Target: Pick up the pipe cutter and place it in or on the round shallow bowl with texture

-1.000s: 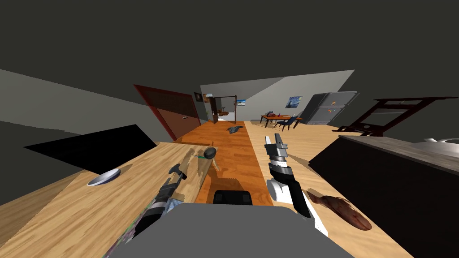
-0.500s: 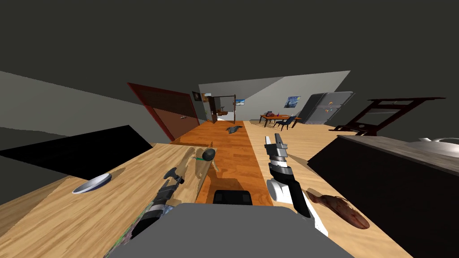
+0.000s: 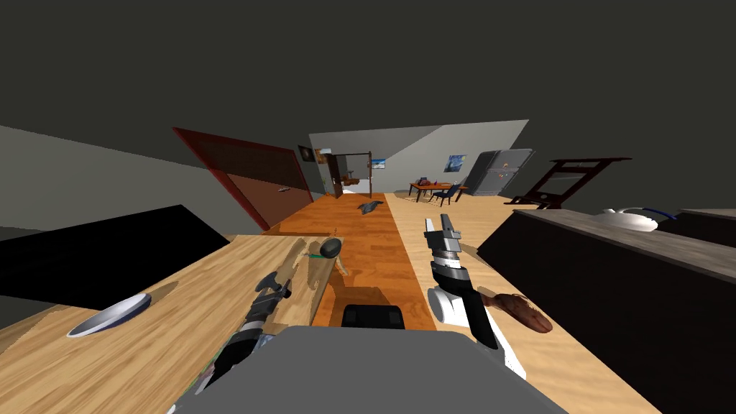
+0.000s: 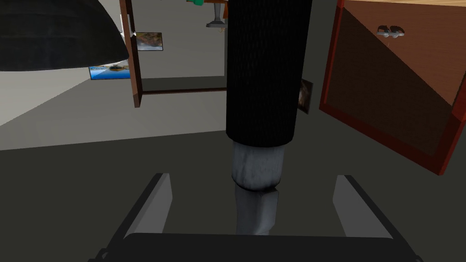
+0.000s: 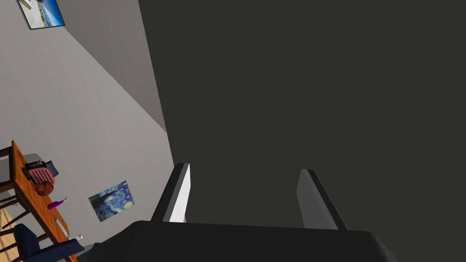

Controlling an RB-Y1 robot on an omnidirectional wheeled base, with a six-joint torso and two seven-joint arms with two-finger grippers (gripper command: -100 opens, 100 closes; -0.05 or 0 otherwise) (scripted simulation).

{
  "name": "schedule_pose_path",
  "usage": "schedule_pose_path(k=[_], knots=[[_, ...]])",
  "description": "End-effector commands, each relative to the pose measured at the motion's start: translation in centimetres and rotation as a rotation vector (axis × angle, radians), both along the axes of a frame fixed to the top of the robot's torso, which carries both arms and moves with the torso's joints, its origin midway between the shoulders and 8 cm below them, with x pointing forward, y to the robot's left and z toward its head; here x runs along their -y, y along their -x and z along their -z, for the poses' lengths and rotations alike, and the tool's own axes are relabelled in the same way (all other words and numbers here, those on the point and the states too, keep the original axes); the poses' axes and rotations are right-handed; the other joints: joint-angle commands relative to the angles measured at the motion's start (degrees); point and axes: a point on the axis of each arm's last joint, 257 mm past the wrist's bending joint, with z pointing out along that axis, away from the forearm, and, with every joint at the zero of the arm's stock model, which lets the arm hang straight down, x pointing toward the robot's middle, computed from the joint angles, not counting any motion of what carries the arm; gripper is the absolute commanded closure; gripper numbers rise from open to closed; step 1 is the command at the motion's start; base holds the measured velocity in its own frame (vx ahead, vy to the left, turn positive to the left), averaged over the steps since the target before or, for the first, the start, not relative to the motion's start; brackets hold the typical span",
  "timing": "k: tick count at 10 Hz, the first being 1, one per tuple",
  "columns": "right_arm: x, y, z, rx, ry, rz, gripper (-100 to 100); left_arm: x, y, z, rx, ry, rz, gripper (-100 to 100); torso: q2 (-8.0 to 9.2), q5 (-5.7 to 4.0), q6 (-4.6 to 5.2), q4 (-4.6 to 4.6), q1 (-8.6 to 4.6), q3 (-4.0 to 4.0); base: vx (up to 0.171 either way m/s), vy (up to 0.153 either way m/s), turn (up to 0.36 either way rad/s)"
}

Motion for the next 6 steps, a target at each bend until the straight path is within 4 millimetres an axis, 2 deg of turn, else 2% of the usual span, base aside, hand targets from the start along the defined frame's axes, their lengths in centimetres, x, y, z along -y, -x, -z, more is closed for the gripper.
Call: schedule_pose_path(k=[1, 5, 6], knots=[[0.00, 0.00, 0.00, 0.000, 0.000, 0.000, 0, 0.00, 0.00, 0.00, 0.000, 0.000, 0.000, 100, 0.00, 0.00, 0.00, 0.00, 0.00, 0.00, 0.000, 0.000, 0.000], [0.00, 0.00, 0.00, 0.000, 0.000, 0.000, 0, -0.01, 0.01, -0.01, 0.000, -0.001, 0.000, 100, -0.12, 0.02, 0.00, -0.03, 0.00, -0.07, 0.000, 0.000, 0.000], [0.00, 0.00, 0.00, 0.000, 0.000, 0.000, 0, -0.01, 0.01, -0.01, 0.000, -0.001, 0.000, 0, -0.12, 0.02, 0.00, -0.03, 0.00, -0.07, 0.000, 0.000, 0.000]])
